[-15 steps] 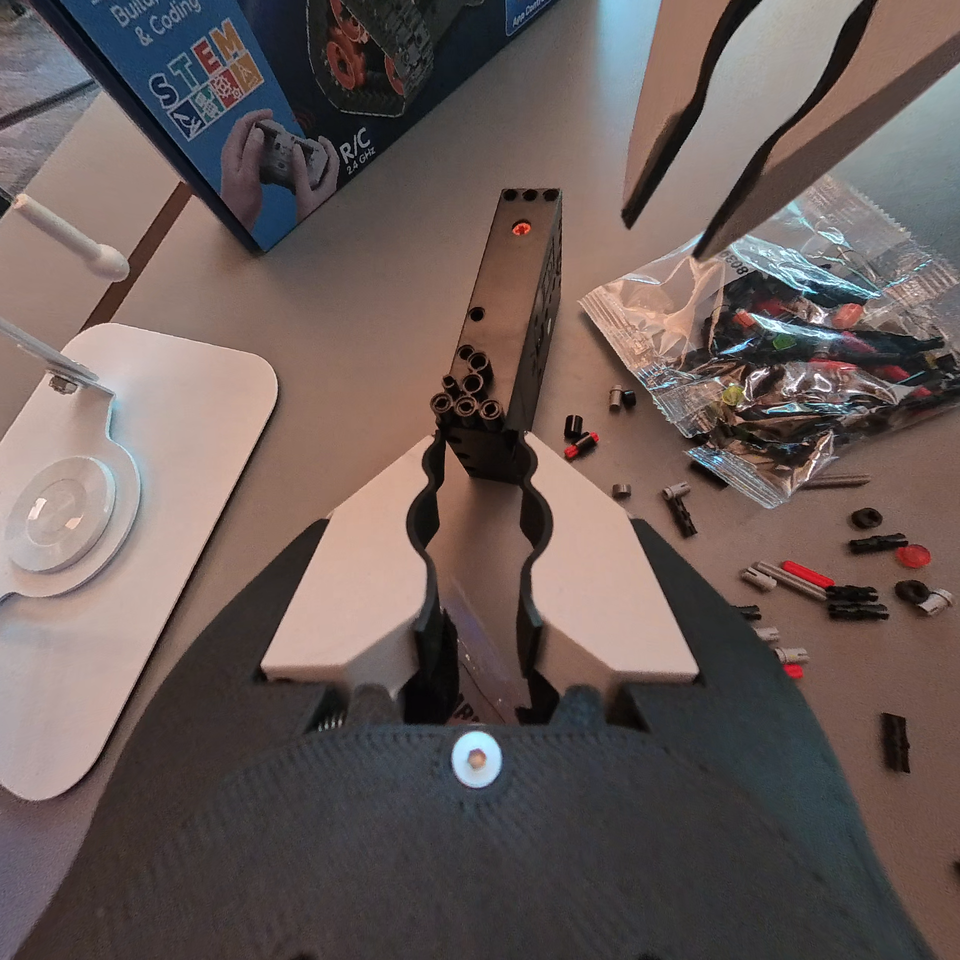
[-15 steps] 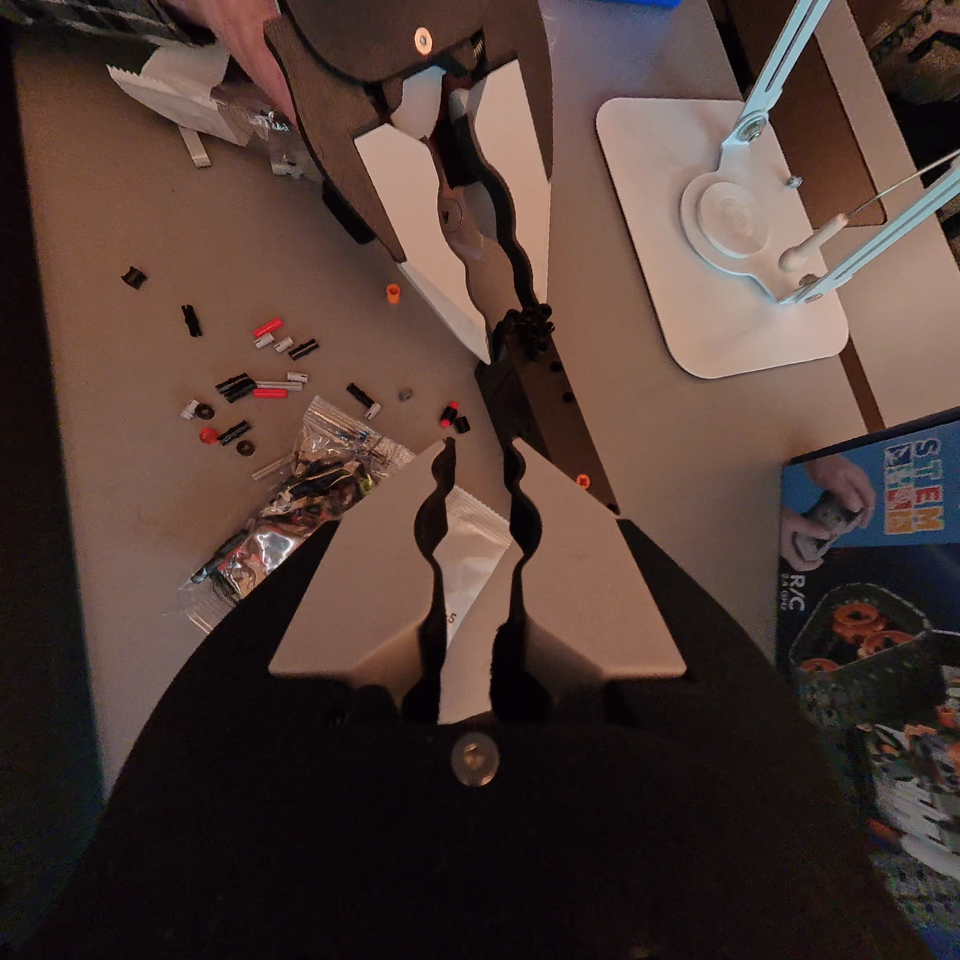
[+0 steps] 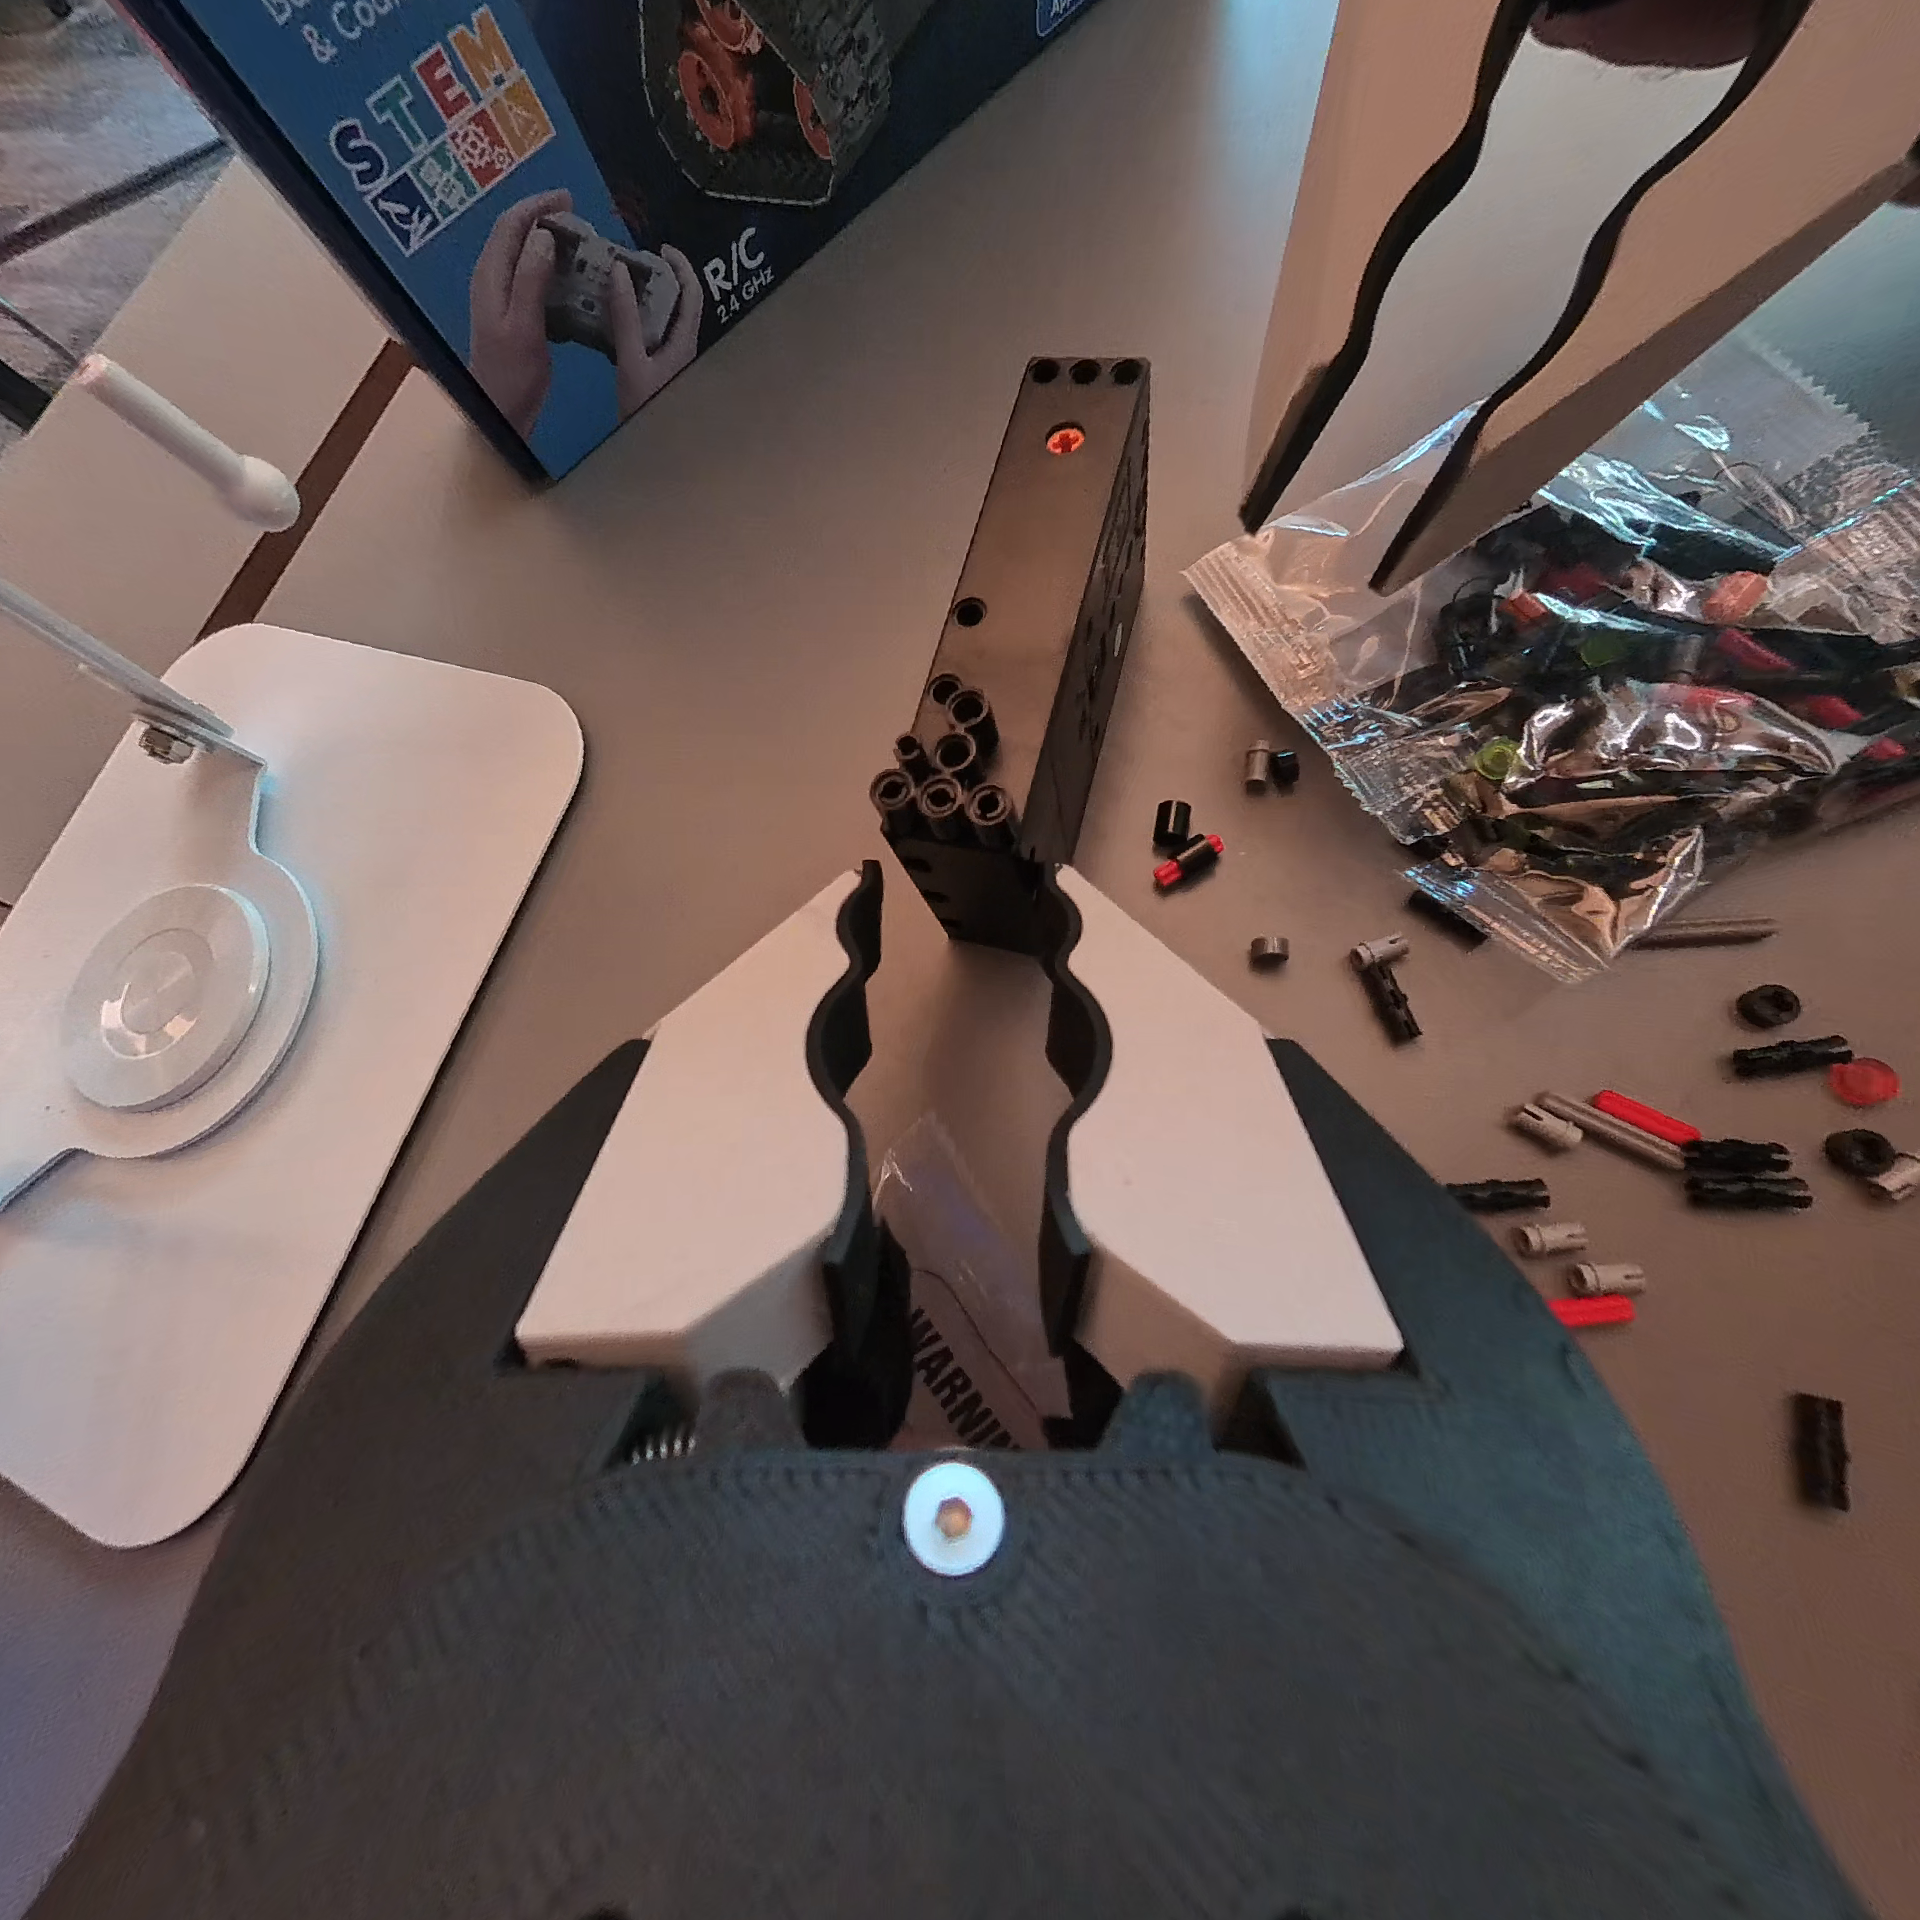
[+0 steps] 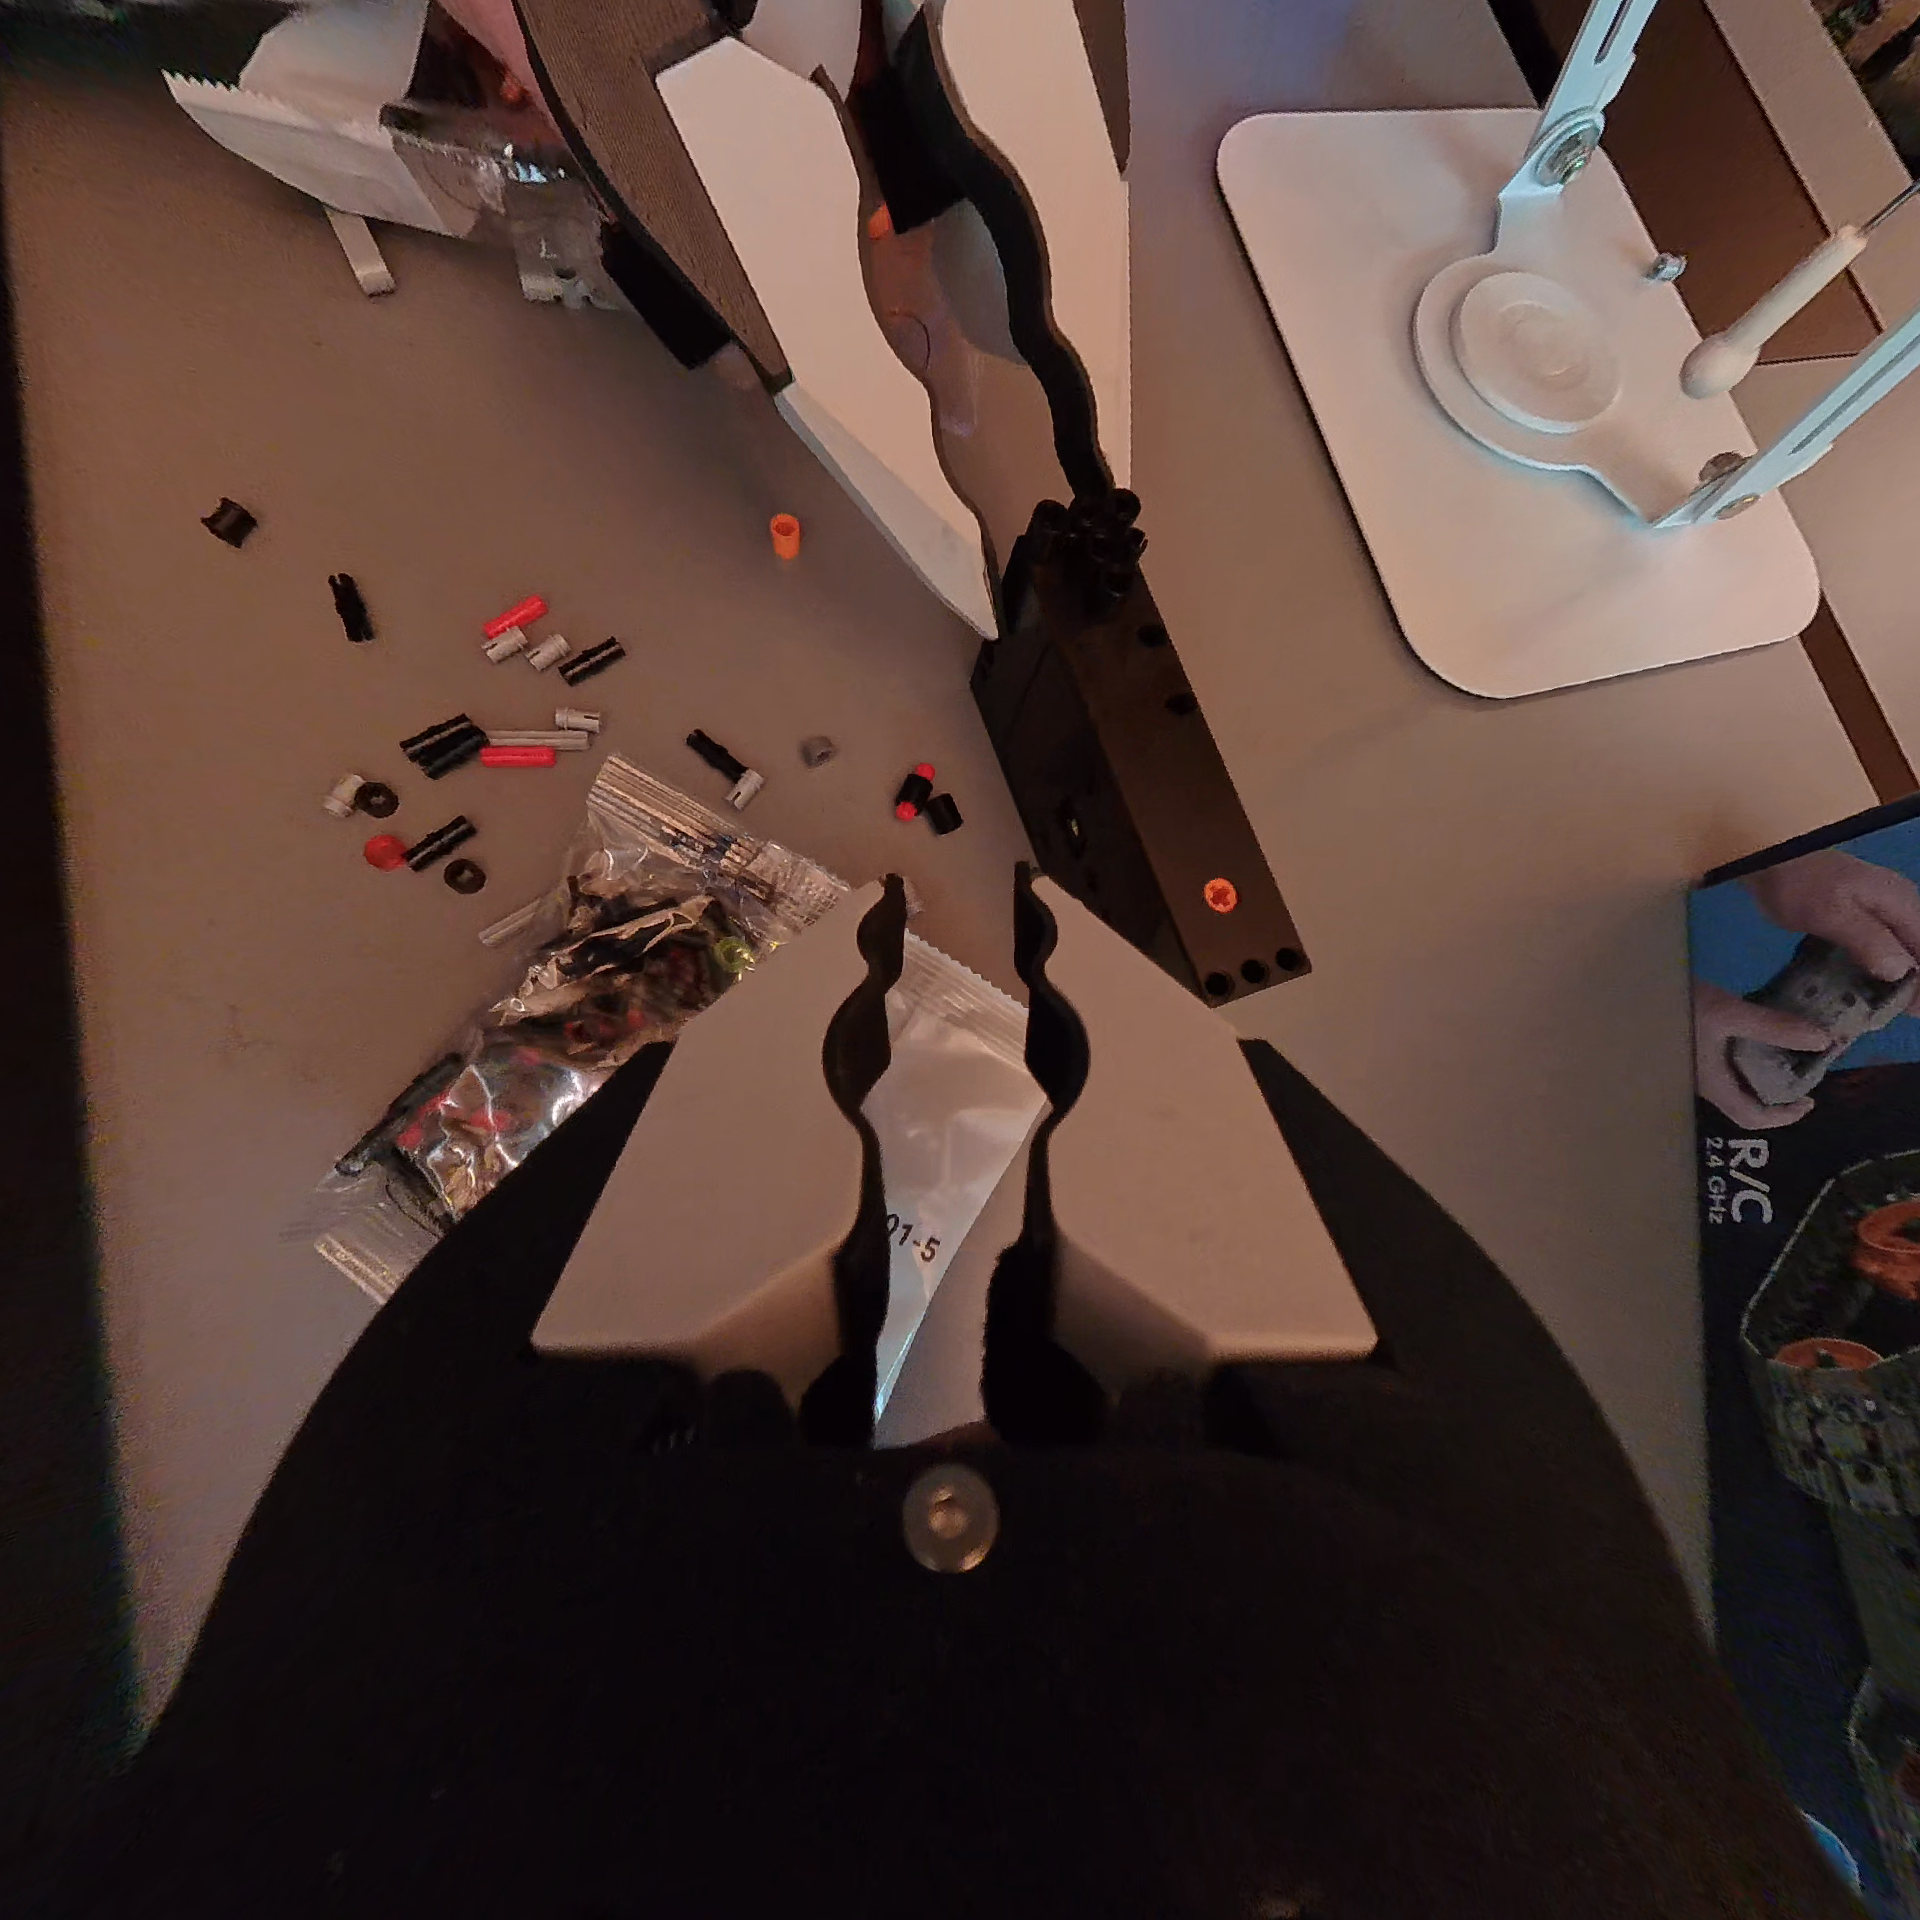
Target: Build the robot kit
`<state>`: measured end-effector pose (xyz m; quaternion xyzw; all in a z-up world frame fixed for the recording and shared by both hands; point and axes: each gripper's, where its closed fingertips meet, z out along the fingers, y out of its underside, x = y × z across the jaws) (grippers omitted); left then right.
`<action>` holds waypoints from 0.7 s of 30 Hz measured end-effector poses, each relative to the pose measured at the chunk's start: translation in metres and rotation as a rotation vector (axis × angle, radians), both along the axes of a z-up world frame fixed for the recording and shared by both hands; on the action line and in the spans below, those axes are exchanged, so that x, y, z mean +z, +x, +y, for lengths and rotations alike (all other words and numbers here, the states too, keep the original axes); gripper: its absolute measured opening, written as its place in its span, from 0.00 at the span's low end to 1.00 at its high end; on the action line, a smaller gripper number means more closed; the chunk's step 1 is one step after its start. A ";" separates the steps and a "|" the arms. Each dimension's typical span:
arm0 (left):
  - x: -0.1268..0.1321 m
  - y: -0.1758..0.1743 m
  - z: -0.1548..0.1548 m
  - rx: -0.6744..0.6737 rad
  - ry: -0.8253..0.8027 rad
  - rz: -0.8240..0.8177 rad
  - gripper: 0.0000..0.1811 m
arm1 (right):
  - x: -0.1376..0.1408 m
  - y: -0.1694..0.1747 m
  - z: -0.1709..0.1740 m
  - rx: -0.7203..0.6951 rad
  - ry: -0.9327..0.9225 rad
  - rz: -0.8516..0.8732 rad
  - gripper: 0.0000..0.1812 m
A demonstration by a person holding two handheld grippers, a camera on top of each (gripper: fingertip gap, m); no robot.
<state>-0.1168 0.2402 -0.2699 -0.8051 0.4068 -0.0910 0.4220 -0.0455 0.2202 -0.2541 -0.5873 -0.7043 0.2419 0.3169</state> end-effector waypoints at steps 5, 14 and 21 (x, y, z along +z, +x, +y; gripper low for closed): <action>-0.001 -0.001 -0.002 -0.005 -0.006 0.005 0.12 | -0.002 -0.001 0.001 -0.003 -0.001 0.008 0.11; -0.003 -0.003 -0.002 -0.005 -0.015 0.011 0.11 | -0.004 0.001 0.005 -0.010 0.004 0.002 0.11; -0.001 -0.004 -0.001 0.000 -0.005 0.005 0.14 | -0.007 0.004 0.007 -0.014 0.013 -0.013 0.11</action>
